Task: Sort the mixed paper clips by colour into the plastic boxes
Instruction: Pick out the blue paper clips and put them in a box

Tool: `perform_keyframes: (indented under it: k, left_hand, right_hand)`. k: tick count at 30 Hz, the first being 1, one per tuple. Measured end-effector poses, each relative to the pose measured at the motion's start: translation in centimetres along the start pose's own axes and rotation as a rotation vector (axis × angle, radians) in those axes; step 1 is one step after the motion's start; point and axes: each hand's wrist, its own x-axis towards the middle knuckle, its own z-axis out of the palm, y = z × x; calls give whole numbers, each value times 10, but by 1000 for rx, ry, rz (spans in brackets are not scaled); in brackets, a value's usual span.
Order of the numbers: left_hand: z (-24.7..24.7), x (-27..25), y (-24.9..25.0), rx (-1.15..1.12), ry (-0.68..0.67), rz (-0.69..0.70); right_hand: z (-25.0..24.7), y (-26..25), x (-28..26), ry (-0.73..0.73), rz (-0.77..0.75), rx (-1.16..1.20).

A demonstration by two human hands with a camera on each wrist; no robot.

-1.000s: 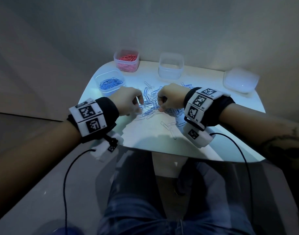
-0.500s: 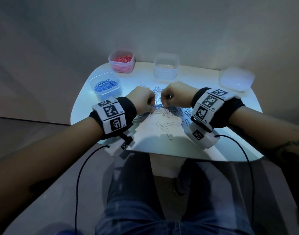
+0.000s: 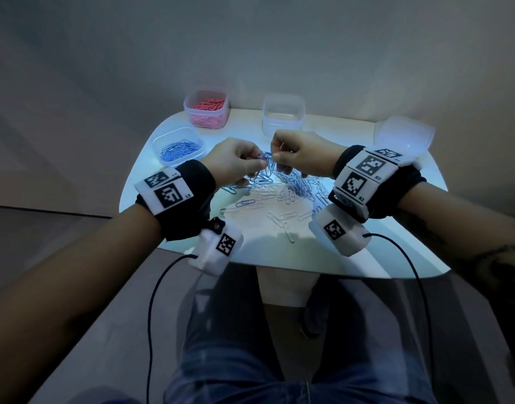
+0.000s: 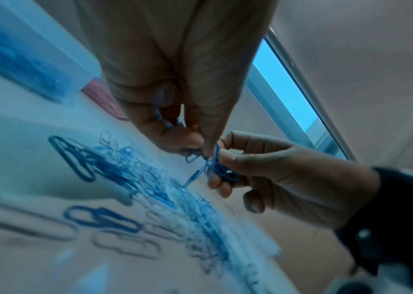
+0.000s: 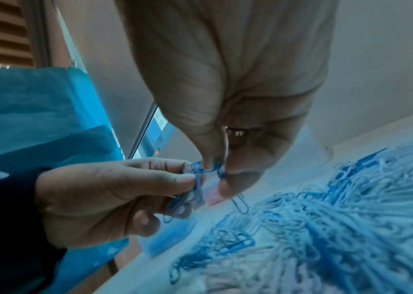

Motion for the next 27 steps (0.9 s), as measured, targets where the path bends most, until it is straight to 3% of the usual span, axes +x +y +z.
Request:
perform_keyframes:
  k: [5,14,21,24,27]
  left_hand:
    - [4,-5,4,-346,94,12]
    - [14,-7,4,-718,146,-67]
    - [23,-10,0,-1131,229,-202]
    - [39,-10,5,-1448,128,-191]
    - [45,-7,7,-1613,115,-177]
  right_hand:
    - [-2,-6,-8,45,5,380]
    - [-3,-4,-18,72,-42,501]
    - [-4,-5,-16,2,23,783]
    - [3,-15,-14,-11,-2,736]
    - [6,-22,-12,12,-3,506]
